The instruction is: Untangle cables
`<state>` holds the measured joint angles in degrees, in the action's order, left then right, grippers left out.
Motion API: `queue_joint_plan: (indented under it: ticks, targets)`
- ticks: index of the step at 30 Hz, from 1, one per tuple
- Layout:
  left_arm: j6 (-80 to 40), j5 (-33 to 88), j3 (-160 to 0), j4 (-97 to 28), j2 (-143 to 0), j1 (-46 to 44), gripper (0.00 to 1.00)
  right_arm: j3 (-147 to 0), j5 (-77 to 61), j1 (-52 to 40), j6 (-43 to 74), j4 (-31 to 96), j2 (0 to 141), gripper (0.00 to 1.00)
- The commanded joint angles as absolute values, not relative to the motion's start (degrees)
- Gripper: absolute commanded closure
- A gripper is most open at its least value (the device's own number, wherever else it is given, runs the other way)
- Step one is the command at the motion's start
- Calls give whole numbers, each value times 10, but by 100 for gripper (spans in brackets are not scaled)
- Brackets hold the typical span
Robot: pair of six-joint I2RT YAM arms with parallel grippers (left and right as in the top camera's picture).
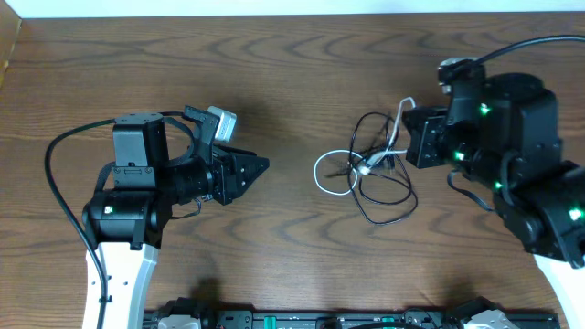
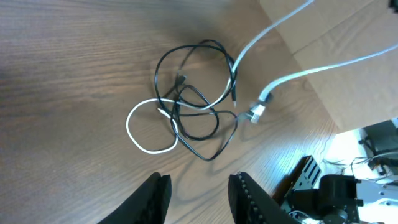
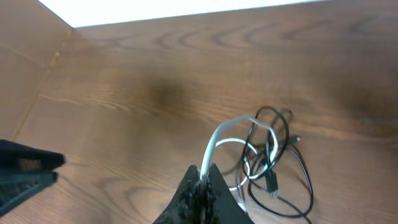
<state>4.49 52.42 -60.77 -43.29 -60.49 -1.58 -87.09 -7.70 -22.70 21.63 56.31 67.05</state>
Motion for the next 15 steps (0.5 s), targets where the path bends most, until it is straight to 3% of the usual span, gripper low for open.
queue_joint_plan:
  ticks: [1,8,15]
  targets:
    - [50,533,-597,-434,-607,-14,62,-888,-79,-228,205,564,672,99]
    - [53,533,-592,-432,-630,-28,60,-919,-60,-215,199,562,672,99]
    - [72,535,-592,-402,-684,-104,60,-985,-43,-213,168,574,672,99]
